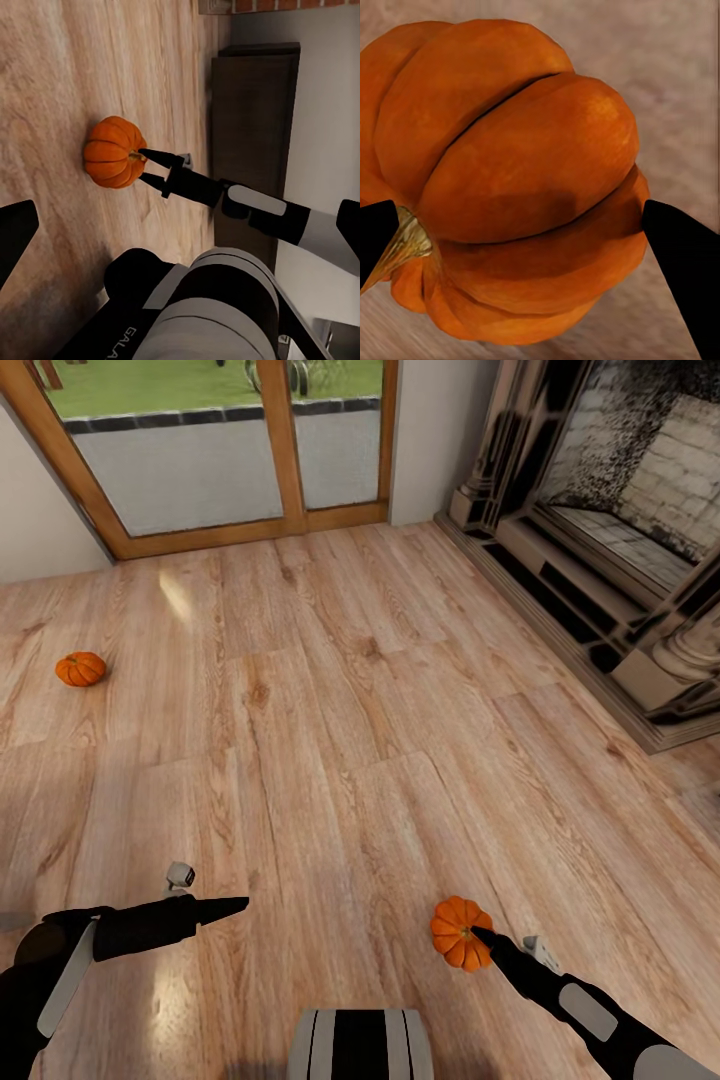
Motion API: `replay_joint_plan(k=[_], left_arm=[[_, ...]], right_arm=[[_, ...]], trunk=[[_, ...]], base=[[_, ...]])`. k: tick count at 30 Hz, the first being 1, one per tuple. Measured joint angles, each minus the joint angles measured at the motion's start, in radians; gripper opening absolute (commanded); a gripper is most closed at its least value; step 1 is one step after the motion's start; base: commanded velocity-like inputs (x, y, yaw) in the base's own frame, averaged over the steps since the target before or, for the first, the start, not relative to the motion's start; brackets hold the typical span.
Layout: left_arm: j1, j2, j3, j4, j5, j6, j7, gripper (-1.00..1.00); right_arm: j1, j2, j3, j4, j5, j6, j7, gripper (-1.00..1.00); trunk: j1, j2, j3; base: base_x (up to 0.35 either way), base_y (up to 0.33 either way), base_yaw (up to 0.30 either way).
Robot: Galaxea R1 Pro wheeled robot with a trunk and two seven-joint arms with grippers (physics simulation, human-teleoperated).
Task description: Place each of the two pumpkins and all three candles from the living room inside a cabinet in the living room (use any cabinet), then make sure every cabinet is closed, and position the cauldron so it is next to a table in the living room.
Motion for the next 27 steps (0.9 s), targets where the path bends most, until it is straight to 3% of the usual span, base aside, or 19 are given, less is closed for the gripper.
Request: replay_joint_plan(k=[27], left_arm=[[0.000,0.001,-0.001,-0.001,0.001,0.001,-0.004,1.00]], right_arm=[[0.000,0.000,0.002,0.000,0.000,-0.002,0.001,-1.00]], trunk=[[0.000,0.000,0.000]], base=[[0.000,0.000,0.000]])
